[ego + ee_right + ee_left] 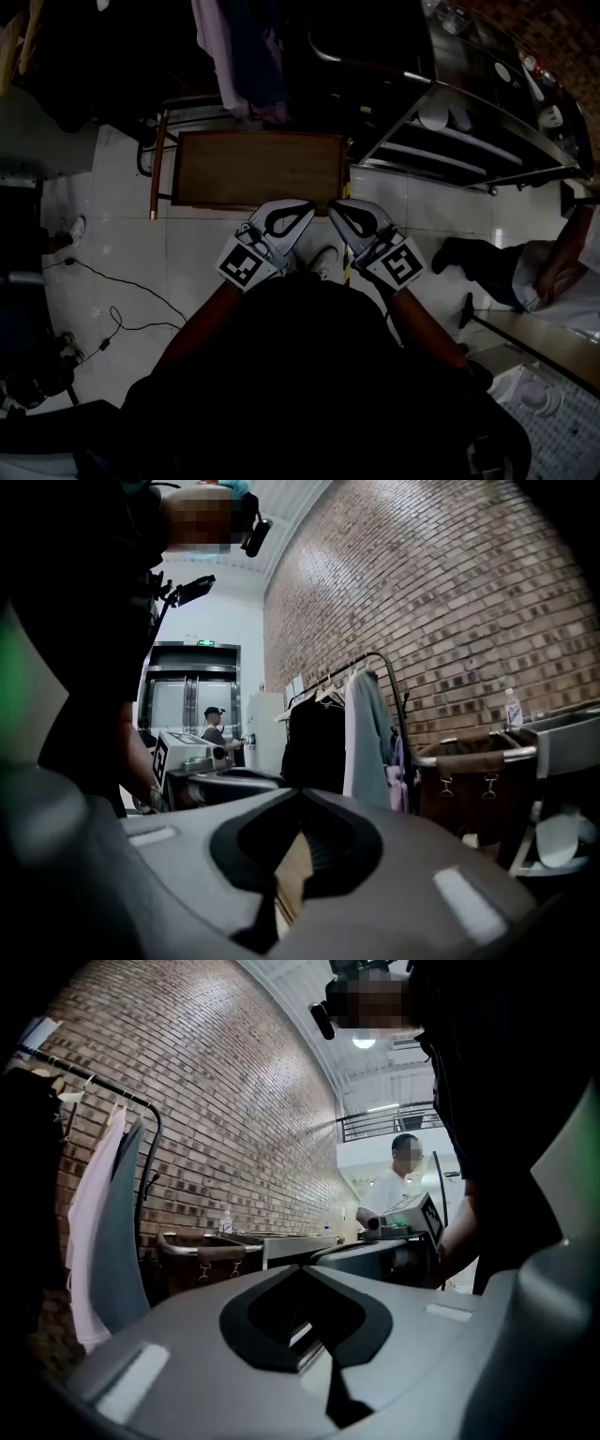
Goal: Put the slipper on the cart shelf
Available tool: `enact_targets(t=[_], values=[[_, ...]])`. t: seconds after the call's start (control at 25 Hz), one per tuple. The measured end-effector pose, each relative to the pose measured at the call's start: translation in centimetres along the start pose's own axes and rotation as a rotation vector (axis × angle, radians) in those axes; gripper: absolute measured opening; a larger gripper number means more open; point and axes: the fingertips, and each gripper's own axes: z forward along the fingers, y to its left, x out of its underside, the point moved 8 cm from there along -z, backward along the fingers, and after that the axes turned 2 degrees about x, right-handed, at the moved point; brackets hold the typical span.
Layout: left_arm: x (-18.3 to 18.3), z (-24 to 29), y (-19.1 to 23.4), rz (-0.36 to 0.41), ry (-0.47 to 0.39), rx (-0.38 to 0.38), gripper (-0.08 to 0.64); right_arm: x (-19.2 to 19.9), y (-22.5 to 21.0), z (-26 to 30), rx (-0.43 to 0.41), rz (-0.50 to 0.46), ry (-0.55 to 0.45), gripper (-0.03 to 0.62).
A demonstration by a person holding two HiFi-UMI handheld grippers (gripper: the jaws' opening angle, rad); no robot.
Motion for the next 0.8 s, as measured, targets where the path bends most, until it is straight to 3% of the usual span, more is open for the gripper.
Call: enact_targets(t=[0.8], values=[[-0.5, 1.6, 0.1, -0.007, -0.008, -0.022, 0.0, -0.7, -1.2, -0.2, 0.009, -0.028, -0.073, 0.0]])
